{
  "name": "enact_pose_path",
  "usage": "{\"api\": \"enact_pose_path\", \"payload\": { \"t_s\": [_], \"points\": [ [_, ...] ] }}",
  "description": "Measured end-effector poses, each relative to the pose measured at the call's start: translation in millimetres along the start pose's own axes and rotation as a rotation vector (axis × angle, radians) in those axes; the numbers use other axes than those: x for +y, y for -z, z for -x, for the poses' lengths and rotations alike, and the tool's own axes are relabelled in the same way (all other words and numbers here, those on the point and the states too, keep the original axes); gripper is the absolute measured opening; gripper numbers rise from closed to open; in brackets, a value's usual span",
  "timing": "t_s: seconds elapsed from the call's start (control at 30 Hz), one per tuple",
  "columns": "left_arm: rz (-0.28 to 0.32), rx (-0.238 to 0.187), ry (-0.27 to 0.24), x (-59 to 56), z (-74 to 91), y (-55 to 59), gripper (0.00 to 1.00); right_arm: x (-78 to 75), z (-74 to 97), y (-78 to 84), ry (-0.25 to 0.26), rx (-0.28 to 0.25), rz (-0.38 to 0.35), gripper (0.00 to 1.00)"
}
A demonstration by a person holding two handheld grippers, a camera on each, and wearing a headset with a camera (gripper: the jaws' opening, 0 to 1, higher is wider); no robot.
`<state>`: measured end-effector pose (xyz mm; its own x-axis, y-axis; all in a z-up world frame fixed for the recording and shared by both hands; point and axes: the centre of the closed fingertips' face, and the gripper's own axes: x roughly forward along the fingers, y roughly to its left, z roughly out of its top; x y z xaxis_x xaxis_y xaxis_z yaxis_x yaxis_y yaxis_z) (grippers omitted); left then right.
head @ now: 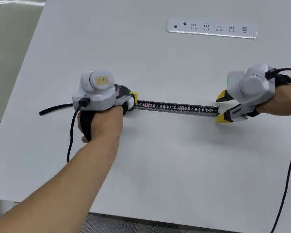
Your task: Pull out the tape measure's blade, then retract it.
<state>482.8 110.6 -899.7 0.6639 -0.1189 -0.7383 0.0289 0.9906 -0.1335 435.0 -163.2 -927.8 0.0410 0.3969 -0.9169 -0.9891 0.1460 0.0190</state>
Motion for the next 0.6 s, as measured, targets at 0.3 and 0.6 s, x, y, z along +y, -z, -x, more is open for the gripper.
{"api": "enact_pose_path", "payload": {
  "t_s": [0.3, 0.6],
  "points": [
    [-0.001, 0.002, 0.007, -0.5, -2.0, 1.3, 0.66, 1.6, -1.6, 2.3, -0.012, 0.004, 0.006, 0.26],
    [0.0, 0.005, 0.013, -1.0, -4.4, 3.8, 0.65, 1.7, -3.9, 1.9, -0.017, 0.007, 0.02, 0.2]
  ]
}}
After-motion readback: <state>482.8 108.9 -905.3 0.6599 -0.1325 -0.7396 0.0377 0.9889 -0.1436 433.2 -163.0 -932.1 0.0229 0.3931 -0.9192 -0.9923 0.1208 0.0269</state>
